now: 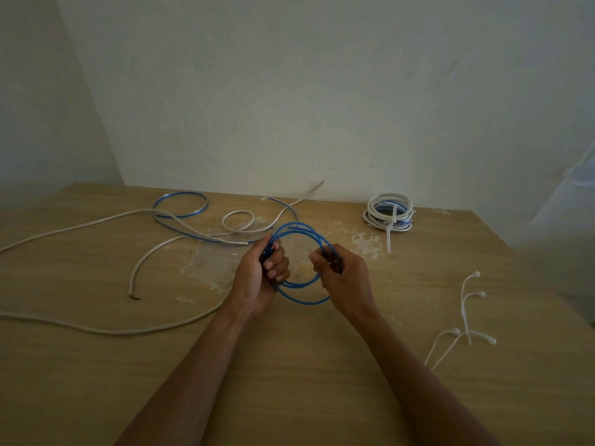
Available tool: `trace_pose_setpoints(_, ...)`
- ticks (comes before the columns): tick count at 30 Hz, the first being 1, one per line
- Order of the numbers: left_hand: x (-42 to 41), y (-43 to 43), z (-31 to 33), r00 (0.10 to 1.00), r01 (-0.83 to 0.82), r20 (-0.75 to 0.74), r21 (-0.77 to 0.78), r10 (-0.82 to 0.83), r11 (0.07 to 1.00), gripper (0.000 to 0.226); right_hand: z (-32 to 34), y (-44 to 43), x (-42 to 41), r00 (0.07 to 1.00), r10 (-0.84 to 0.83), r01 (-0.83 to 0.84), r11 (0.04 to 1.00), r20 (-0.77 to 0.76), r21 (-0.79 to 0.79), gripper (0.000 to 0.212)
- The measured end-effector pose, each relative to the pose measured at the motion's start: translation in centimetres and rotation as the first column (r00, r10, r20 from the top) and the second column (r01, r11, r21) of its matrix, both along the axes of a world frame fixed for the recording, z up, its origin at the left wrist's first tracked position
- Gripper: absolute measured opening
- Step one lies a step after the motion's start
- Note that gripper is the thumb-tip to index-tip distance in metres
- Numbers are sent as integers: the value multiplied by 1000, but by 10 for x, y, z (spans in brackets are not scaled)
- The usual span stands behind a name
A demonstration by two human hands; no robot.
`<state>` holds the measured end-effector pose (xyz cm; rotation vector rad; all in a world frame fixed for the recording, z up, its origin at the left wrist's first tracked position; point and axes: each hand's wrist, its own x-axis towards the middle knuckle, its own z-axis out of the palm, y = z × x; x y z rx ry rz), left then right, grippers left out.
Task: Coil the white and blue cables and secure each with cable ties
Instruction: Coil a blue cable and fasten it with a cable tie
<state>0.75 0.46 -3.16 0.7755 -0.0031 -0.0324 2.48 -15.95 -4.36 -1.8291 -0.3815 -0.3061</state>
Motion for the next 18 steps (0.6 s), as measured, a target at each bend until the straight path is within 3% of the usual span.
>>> trace_pose_setpoints(3, -2, -5, 4, 1000, -3, -24, 26, 4, 1000, 35, 1, -5, 2, 992, -11, 34, 983, -129, 181, 19)
trace_pose_setpoints(5, -3, -5, 4, 1000, -29, 12, 136, 28, 990, 37, 0, -9, 5, 974, -29, 93, 954, -223, 285, 23)
trace_pose_setpoints(7, -4, -6, 2, 998, -58, 40, 329, 47, 942, 39, -3, -15, 13, 962, -87, 166, 938, -258, 304, 27)
trace_pose_setpoints(9, -4, -10, 0, 998, -66, 19, 382, 64, 922, 37, -4, -20, 19, 957, -136, 205, 942, -254, 267, 29)
trace_pose_setpoints(11, -5, -16, 0, 997, -76, 12, 295, 76, 952, 37, -5, -23, 21, 966, -128, 169, 970, -224, 172, 30)
trace_pose_setpoints(14, -5, -16, 2, 996, -79, -30, -19, 79, 997, 37, -6, -16, 14, 984, -29, 25, 999, -178, -27, 30)
trace_pose_setpoints(18, 0, -5, 2, 987, -122, -132, -249, 91, 961, 33, -5, -9, 11, 980, 17, -18, 1000, -199, -3, 31)
